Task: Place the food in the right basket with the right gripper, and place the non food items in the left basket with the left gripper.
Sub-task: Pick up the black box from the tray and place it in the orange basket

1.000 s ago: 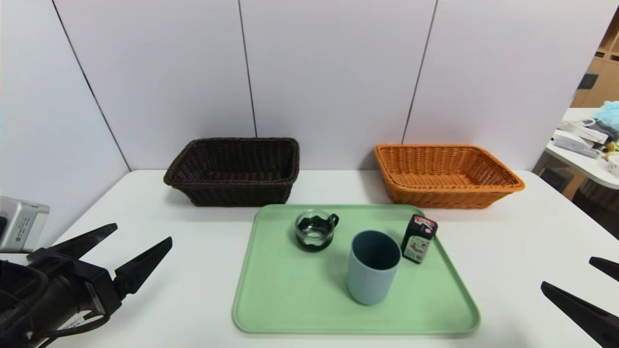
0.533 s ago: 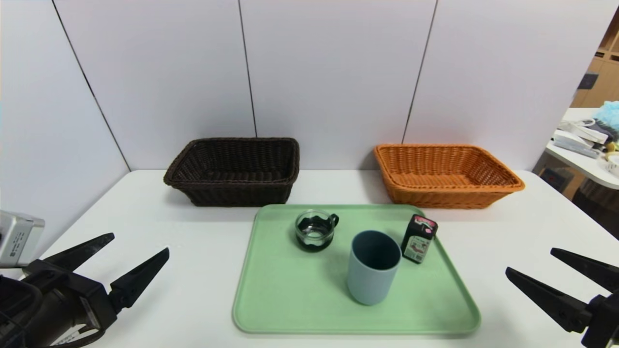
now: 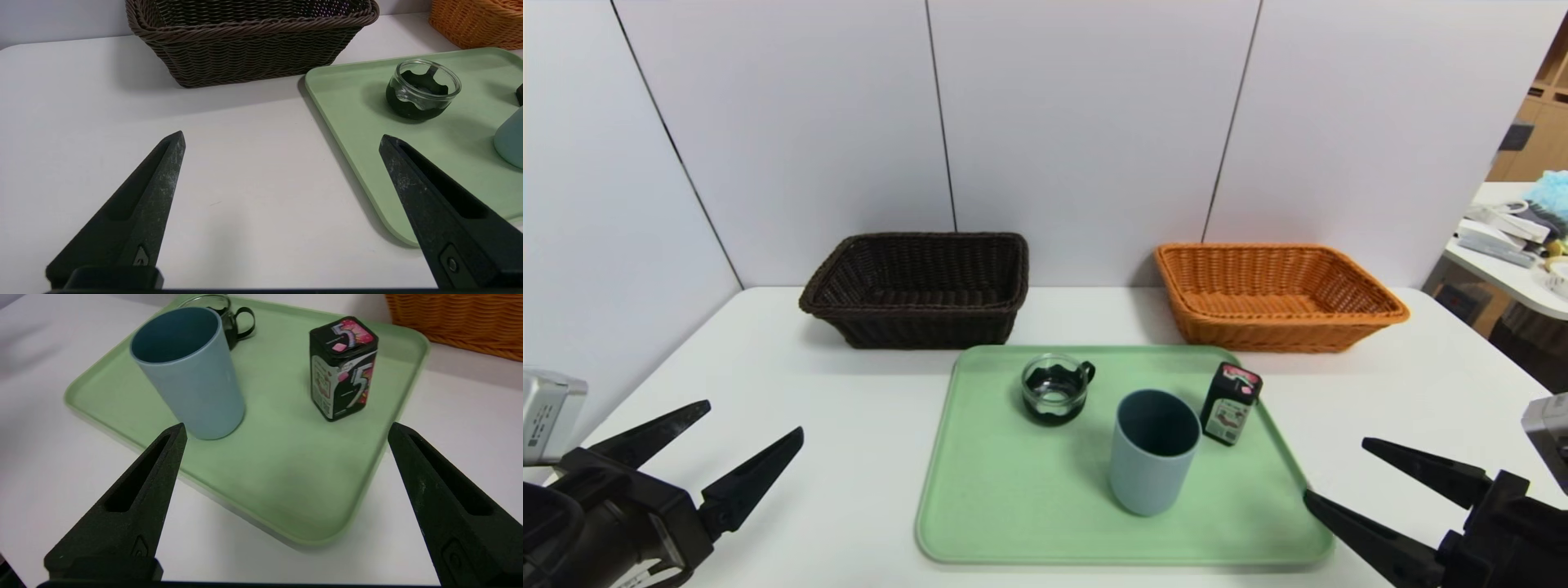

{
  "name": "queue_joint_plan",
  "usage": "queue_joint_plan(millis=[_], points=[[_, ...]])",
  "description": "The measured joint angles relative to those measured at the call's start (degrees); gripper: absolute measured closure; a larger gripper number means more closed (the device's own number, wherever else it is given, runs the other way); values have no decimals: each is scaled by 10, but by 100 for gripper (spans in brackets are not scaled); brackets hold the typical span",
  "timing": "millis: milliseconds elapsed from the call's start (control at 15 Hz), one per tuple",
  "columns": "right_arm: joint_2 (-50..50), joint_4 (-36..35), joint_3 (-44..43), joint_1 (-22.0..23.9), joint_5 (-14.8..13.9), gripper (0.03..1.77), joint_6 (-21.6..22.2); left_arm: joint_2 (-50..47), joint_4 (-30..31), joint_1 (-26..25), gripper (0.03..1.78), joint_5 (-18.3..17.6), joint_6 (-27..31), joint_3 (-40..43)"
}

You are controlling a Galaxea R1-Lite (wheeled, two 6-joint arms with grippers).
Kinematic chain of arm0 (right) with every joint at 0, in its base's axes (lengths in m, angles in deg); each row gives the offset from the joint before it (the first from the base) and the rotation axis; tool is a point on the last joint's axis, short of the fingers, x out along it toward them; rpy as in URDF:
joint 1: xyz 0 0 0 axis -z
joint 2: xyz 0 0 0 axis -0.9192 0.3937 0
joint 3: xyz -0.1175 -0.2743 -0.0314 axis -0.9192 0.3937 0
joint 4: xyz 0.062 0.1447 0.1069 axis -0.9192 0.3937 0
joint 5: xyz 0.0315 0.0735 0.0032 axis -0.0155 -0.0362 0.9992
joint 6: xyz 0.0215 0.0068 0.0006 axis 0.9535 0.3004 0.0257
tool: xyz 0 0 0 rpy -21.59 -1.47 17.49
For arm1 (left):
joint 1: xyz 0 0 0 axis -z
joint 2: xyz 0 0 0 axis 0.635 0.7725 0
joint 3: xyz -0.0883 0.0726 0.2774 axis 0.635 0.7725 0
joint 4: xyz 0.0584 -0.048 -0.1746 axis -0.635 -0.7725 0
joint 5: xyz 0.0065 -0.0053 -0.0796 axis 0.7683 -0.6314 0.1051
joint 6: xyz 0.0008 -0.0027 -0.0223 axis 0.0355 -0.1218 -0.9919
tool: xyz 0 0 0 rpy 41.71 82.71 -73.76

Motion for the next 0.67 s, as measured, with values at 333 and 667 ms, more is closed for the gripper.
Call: queue_joint_plan(millis=[333,667], points=[[75,-74,16,0,4,10,0,-12,-2,0,12,0,0,9],[192,-214,20,4,-3,10,-14,-17,-1,0,12,0,-2,15]])
